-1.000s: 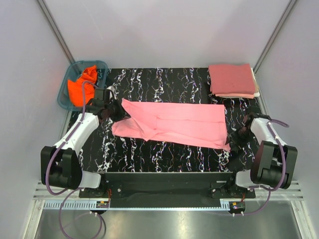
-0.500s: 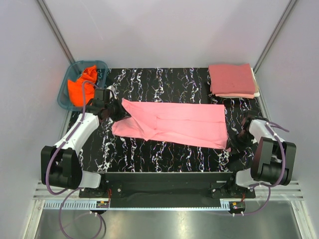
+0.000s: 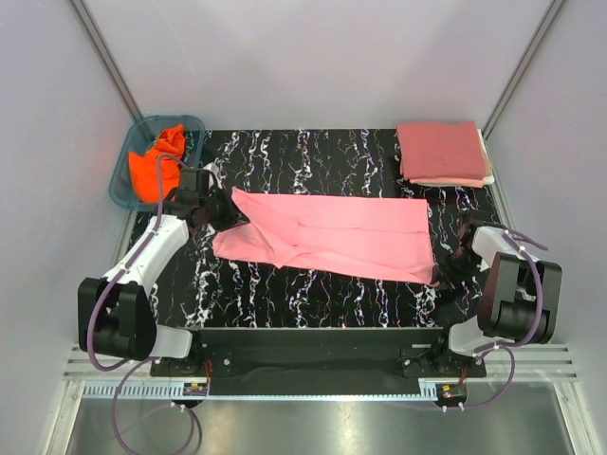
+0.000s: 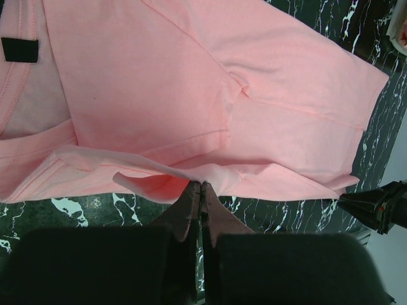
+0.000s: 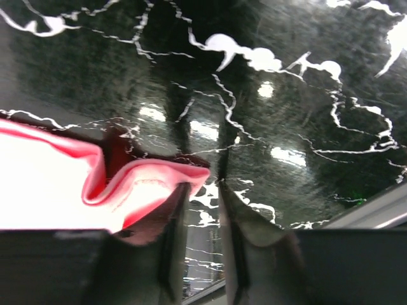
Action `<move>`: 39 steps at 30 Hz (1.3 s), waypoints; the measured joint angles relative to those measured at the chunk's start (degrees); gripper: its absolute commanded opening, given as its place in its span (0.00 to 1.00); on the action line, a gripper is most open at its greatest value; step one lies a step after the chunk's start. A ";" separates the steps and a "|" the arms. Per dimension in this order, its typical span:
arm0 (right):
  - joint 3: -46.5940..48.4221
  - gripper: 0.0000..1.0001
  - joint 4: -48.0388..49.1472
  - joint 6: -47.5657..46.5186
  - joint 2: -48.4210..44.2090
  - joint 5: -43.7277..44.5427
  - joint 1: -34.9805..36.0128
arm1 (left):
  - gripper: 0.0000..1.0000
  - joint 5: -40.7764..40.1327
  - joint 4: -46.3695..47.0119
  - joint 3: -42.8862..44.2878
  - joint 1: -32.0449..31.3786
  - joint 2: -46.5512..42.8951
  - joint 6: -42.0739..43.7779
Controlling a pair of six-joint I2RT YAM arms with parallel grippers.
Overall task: Fold and stack the t-shirts
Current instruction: Fold the tshirt
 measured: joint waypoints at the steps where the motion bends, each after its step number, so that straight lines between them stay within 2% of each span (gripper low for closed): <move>1: 0.00 0.21 0.26 -0.13 0.09 -0.15 0.00 | 0.00 0.02 0.00 0.00 0.00 0.00 0.00; 2: 0.00 0.16 0.55 -0.20 0.11 -0.24 0.00 | 0.00 0.07 0.02 0.00 0.00 0.00 0.00; 3: 0.00 0.00 0.81 -0.37 0.11 -0.28 0.00 | 0.00 0.13 0.04 -0.04 0.00 -0.02 -0.02; 10: -0.04 0.00 1.05 -1.20 -1.01 -0.46 0.04 | 0.00 -0.59 -0.26 -0.92 0.00 -1.29 0.11; 18: 1.36 0.00 1.90 -2.91 -7.41 -3.89 0.07 | 0.00 -2.51 -1.88 1.18 0.00 -2.21 1.11; 31: 12.61 0.00 2.75 -8.79 3.37 -8.11 0.07 | 0.00 -4.28 -3.54 5.51 3.17 0.85 1.77; 39: 14.75 0.00 2.54 -11.58 6.75 -8.20 0.07 | 0.00 -4.94 -4.13 5.55 4.94 1.95 2.60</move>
